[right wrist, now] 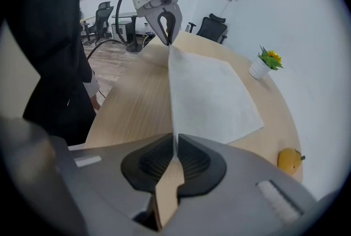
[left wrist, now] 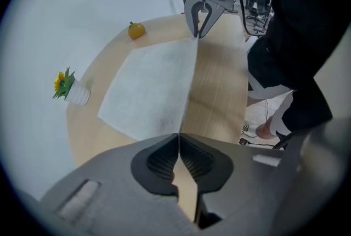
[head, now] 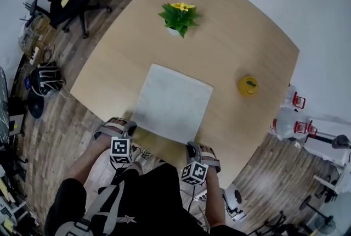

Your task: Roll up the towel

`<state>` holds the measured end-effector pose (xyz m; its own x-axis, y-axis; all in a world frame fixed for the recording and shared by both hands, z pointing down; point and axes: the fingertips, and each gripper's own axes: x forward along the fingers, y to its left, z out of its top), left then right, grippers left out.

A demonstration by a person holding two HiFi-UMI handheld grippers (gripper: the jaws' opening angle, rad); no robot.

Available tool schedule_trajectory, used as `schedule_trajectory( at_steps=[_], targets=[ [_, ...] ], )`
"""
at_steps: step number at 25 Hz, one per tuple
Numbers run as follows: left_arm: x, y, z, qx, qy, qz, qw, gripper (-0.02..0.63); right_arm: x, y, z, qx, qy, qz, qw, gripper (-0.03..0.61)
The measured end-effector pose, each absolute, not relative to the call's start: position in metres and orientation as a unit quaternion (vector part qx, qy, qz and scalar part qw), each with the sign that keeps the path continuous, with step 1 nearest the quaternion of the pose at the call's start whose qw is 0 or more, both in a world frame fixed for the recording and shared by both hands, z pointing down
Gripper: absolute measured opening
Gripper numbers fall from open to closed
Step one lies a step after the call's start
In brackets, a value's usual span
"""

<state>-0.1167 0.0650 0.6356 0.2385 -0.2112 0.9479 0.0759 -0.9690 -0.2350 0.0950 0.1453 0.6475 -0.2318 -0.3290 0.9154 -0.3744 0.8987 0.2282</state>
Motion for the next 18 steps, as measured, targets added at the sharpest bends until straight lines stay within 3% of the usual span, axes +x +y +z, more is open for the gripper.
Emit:
schedule_trajectory(
  at_steps=[10,13,18],
  targets=[
    [-0.109,0.047,0.643,-0.770,0.056,-0.625,0.117,0.023,0.106,0.122,0.652,0.253,-0.783,0.024,0.568,0.037],
    [-0.112,0.048,0.650,-0.765,0.060,-0.632,0.105,0.026,0.108,0.116,0.657,0.261,-0.779,0.030,0.569,0.066],
    [-0.109,0.032,0.653,-0.763,0.097,-0.632,0.099,0.103,0.113,0.109,0.660,0.272,-0.776,0.035,0.569,0.083]
  ],
)
